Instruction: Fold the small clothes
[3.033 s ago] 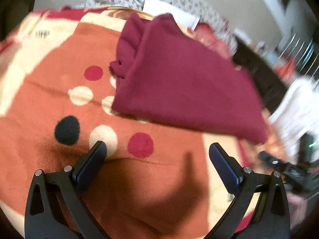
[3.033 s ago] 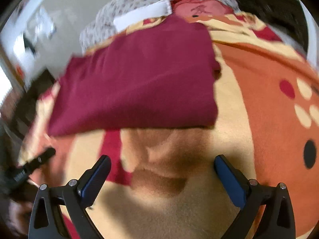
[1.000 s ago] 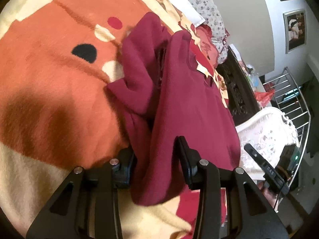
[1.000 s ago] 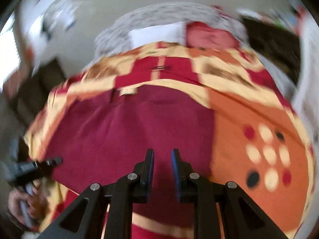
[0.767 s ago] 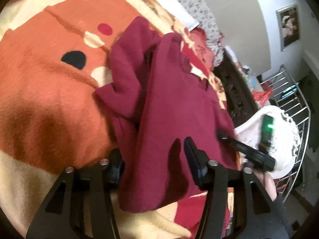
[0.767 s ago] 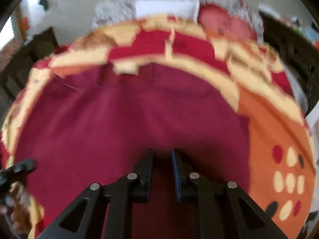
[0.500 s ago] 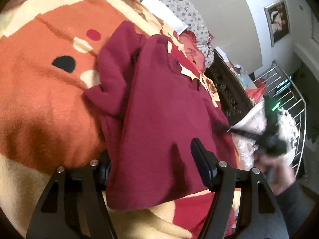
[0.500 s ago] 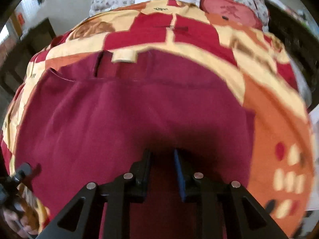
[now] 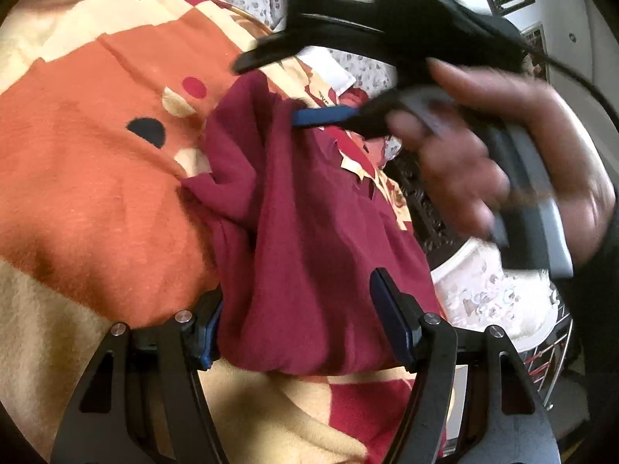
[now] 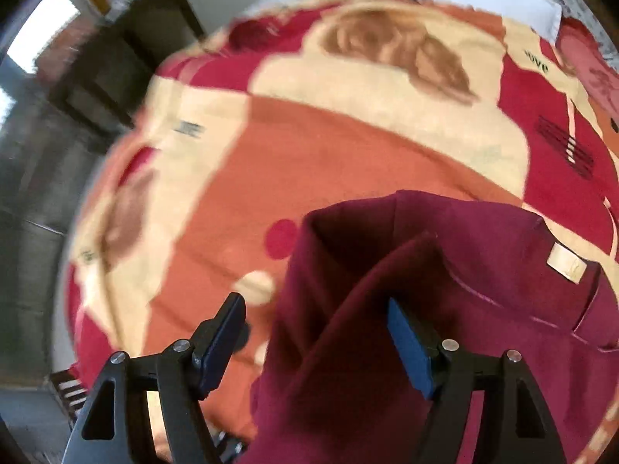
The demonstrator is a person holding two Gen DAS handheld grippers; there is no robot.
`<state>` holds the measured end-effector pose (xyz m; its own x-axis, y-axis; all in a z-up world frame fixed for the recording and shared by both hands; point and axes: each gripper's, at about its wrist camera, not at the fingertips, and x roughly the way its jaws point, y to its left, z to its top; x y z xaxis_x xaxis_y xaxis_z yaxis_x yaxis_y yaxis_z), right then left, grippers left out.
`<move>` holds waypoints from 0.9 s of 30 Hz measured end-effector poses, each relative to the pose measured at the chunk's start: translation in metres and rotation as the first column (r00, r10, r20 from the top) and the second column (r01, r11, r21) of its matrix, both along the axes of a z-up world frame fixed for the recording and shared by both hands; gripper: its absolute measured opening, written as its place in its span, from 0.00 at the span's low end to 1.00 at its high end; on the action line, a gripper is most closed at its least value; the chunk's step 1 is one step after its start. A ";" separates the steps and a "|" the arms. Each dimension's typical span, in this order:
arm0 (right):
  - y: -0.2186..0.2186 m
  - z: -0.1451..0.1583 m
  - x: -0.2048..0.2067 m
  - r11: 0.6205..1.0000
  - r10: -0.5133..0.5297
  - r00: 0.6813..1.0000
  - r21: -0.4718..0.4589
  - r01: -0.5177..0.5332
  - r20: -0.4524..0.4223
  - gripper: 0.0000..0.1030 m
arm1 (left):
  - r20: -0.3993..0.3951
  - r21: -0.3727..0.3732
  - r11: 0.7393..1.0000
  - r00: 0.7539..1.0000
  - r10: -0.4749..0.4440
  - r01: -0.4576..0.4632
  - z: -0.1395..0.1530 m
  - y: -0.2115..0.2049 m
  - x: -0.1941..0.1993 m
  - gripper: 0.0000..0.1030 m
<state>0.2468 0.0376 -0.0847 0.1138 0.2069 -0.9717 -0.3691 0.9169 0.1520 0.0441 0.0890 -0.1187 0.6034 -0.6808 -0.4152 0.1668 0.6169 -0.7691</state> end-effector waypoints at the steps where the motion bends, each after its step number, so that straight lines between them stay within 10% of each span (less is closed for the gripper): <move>1: 0.010 -0.005 0.005 0.998 0.019 1.000 -0.053 -0.019 0.001 0.70 | 0.001 -0.004 1.000 1.000 -0.001 0.001 -0.002 0.002 -0.002 0.65; 4: 0.033 -0.026 0.012 0.977 0.084 0.996 -0.193 -0.090 -0.042 0.70 | -0.004 -0.005 1.000 1.000 -0.009 0.009 -0.004 0.003 -0.002 0.65; 6: 0.035 -0.040 0.013 0.959 0.102 0.992 -0.259 -0.117 -0.071 0.51 | -0.006 -0.004 1.000 1.000 -0.009 0.009 -0.005 0.005 -0.002 0.65; 12: 0.000 -0.010 0.016 0.994 0.070 0.998 -0.080 -0.070 0.000 0.17 | -0.072 -0.006 0.998 0.995 0.062 -0.062 -0.011 0.014 -0.001 0.31; 21: -0.093 0.037 0.009 0.983 -0.045 0.998 0.179 0.039 0.035 0.14 | 0.059 0.144 0.986 0.995 0.078 -0.086 0.040 -0.002 -0.013 0.19; 27: -0.142 0.073 0.000 0.975 -0.082 0.996 0.212 0.071 0.040 0.14 | 0.161 0.187 0.981 0.984 -0.076 0.045 0.077 -0.051 -0.017 0.18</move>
<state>0.2469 -0.1047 -0.0121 0.1824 0.3945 -0.9006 -0.3105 0.8922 0.3279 0.0272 0.0384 -0.0416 0.6347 -0.6405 -0.4323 0.3245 0.7286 -0.6032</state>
